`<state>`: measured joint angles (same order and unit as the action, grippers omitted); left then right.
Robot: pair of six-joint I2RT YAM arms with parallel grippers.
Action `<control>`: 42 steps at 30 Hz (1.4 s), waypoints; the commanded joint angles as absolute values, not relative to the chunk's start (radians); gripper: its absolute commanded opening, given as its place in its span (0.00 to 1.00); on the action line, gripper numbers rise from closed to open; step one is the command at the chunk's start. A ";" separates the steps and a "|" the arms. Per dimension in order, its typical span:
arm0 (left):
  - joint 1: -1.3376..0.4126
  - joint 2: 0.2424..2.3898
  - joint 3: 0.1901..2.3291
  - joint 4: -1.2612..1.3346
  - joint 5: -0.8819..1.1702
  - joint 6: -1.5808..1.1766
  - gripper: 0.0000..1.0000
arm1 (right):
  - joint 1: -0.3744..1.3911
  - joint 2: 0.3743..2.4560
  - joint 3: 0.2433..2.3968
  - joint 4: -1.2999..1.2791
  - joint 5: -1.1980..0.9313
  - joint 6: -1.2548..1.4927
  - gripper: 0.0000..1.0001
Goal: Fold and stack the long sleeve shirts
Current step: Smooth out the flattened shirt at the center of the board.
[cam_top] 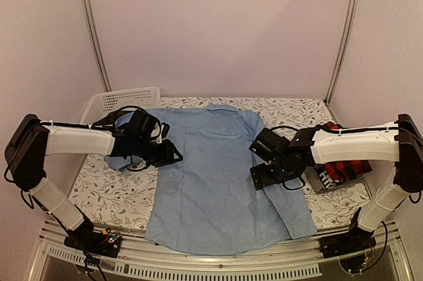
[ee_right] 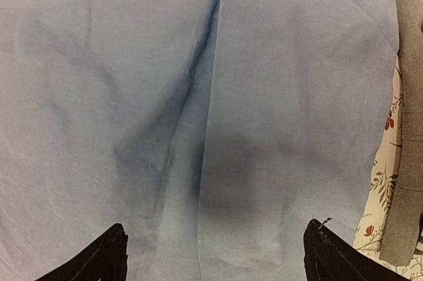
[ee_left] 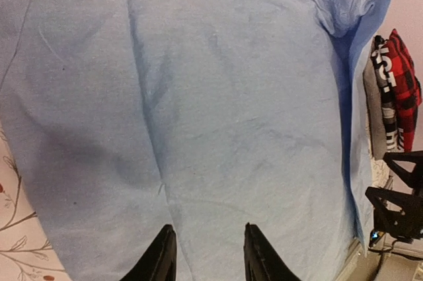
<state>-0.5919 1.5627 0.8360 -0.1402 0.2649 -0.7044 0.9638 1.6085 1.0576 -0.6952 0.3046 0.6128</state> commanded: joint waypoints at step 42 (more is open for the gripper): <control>-0.601 1.497 0.838 -0.131 0.294 -0.708 0.34 | 1.098 1.542 1.142 -0.940 0.211 0.712 0.00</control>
